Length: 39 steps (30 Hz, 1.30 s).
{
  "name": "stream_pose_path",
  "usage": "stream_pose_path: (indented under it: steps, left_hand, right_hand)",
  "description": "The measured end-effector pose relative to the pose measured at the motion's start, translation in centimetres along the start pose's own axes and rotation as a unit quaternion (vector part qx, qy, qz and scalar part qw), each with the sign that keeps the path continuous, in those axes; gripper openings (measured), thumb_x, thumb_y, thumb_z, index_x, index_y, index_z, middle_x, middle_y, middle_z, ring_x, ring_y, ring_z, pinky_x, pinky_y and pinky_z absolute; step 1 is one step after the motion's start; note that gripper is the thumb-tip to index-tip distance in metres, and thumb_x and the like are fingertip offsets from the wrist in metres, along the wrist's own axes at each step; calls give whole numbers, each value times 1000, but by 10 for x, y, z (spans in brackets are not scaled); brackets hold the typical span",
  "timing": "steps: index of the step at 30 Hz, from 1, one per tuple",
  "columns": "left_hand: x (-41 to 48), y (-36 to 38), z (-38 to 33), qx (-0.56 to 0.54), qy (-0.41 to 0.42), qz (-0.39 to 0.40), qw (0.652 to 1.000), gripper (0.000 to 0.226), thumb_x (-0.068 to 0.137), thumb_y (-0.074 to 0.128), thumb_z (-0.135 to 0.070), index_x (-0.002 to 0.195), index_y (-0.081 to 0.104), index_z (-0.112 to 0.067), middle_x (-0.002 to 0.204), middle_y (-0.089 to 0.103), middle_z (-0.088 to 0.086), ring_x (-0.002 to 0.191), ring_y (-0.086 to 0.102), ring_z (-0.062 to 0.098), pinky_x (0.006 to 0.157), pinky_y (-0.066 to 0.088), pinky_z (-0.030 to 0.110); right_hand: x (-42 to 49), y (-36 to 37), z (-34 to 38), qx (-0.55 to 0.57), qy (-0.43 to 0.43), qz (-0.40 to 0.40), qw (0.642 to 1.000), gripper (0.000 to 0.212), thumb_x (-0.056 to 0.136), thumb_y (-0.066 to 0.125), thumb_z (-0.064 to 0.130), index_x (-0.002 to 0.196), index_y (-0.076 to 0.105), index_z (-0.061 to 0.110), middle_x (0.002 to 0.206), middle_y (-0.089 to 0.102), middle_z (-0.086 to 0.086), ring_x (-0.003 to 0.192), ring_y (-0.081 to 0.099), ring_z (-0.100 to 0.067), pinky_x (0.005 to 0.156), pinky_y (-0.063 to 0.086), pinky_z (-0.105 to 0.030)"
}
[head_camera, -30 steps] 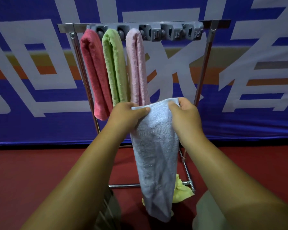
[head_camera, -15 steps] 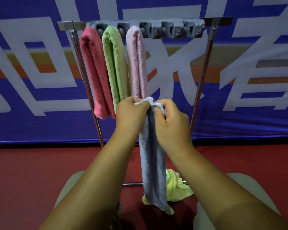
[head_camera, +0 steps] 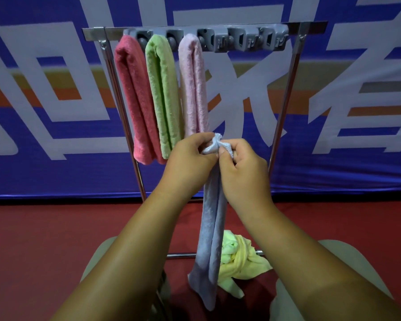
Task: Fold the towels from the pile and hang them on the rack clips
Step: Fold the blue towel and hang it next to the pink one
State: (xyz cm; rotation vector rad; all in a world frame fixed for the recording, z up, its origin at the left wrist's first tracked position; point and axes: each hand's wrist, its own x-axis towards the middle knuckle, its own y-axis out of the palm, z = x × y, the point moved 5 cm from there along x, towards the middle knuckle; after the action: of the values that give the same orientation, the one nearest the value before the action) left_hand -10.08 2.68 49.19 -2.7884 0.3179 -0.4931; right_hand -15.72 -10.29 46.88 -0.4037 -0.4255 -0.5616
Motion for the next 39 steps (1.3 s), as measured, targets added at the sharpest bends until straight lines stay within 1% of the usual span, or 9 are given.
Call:
stream_pose_path:
  steps: [7,9,13,21,25,27,33,36,39]
  left_hand:
    - [1,-5,6,-28,4,-10,1000,54,89,71,10,137,72,-15,120,80,-5,112,75,7,105,59,37]
    - [1,-5,8,-38,4,-14,999,56,89,70,11,139,71,-14,123,79,-4,115,74,9,106,59,40]
    - [-1,-1,6,-89,-2,-3,996,57,91,65,15,142,67,-10,126,78,-1,118,74,9,107,58,34]
    - [9,-3,5,-127,-1,20,992,39,93,77,3,129,75,-11,116,82,3,112,76,15,101,60,32]
    - [19,-12,0,-107,5,33,994,34,98,69,4,123,77,-18,113,82,4,104,75,14,96,59,37]
    - [25,-16,-6,-94,12,49,994,35,100,66,6,129,75,-10,107,81,5,88,72,5,81,57,22]
    - [35,-29,-23,-61,43,41,996,37,101,62,11,136,68,1,103,74,7,55,63,-9,53,43,4]
    - [35,-38,-27,-91,49,14,995,40,100,66,8,139,67,-3,114,78,8,70,71,-7,58,49,5]
    - [35,-41,-14,-193,19,2,981,47,100,67,5,146,59,-3,127,78,12,111,77,16,91,59,24]
  right_hand:
    - [-2,-1,-5,6,-31,25,999,28,108,60,9,130,77,14,93,80,-7,85,77,-16,69,63,-33]
    - [-3,1,-6,14,-28,43,999,40,108,55,2,142,73,14,103,82,-5,86,75,-3,70,60,-20]
    - [-2,5,-6,11,-55,44,997,45,109,54,-5,149,65,11,158,61,-5,144,57,-7,119,48,-22]
    - [19,-11,-10,15,-27,-30,999,28,98,81,20,120,69,32,125,60,11,104,69,-7,83,65,-33]
    - [34,-13,-21,72,91,34,993,70,92,87,38,150,50,32,140,62,15,121,66,-7,89,58,-27]
    - [42,-9,-23,149,134,104,974,77,94,86,36,159,47,26,137,72,10,126,68,-8,102,55,-30]
    - [62,-14,-14,228,128,152,953,22,100,79,20,121,78,17,114,84,-7,110,80,-25,95,61,-41]
    - [67,-10,-4,252,122,153,948,17,100,78,17,117,79,17,112,84,-9,106,80,-25,91,62,-39]
    - [69,-6,6,257,105,146,949,15,101,77,14,115,77,15,111,83,-11,101,80,-23,88,63,-36]
